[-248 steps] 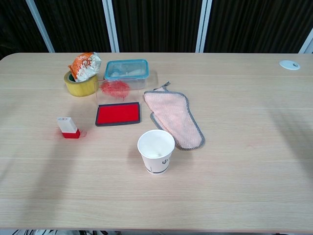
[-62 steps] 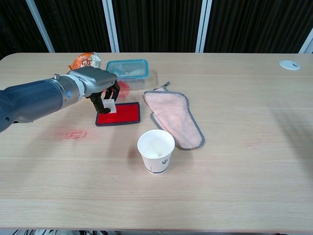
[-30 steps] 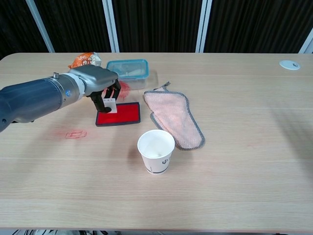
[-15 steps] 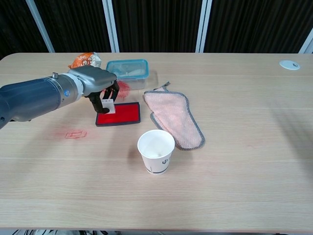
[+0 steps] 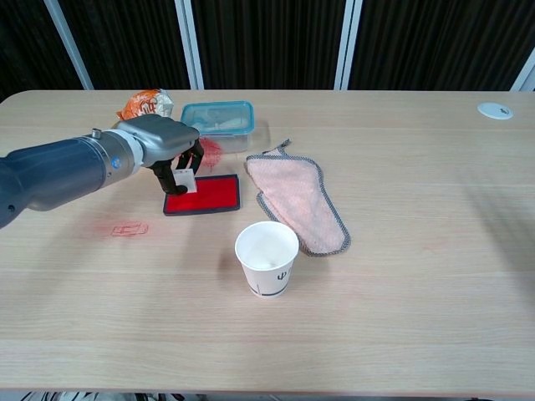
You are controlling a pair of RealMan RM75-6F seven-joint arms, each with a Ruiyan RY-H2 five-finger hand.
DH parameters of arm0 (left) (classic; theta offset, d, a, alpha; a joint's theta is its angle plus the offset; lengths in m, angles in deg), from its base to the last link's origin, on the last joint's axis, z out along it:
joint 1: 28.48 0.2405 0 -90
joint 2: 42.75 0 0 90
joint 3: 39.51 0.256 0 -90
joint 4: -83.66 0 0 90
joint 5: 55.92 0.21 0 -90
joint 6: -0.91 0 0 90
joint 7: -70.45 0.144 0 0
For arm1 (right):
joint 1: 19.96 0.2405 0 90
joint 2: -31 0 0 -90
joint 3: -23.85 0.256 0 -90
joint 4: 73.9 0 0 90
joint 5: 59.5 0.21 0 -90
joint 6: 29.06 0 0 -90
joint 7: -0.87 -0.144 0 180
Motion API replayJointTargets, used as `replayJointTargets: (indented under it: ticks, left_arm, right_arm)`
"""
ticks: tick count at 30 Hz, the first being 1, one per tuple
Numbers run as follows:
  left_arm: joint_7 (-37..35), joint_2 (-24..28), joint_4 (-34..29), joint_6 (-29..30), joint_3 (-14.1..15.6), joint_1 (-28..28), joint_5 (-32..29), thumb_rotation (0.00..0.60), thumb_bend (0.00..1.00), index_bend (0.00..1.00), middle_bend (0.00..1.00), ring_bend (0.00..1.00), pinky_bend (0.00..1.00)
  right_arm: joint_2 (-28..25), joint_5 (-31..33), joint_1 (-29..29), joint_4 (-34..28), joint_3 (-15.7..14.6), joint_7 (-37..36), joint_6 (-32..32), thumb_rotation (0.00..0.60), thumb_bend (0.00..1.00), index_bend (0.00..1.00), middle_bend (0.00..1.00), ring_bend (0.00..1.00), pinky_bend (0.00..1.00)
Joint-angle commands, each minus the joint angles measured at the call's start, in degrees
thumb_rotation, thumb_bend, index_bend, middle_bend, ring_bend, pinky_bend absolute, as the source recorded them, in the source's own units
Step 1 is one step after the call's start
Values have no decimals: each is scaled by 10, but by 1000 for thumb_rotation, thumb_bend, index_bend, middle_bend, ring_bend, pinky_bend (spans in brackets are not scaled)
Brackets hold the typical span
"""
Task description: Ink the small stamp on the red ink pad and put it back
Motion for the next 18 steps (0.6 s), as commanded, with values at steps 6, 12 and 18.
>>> replayJointTargets:
  ticks: [6, 12, 18]
  left_arm:
    - [-3, 6, -10, 8, -1, 0, 6, 600, 520, 753, 760, 577, 610]
    - [-5, 27, -45, 25, -7, 1, 15, 600, 520, 753, 760, 577, 611]
    - [-5, 60, -100, 44, -7, 6, 26, 600, 520, 753, 760, 576, 610]
  right_arm:
    - [0, 0, 0, 0, 0, 1, 1, 600, 156, 0, 0, 0, 185]
    - [1, -1, -1, 1, 1, 2, 3, 600, 156, 0, 0, 0, 185]
    - [1, -3, -1, 2, 0, 2, 5, 600, 156, 0, 0, 0, 185]
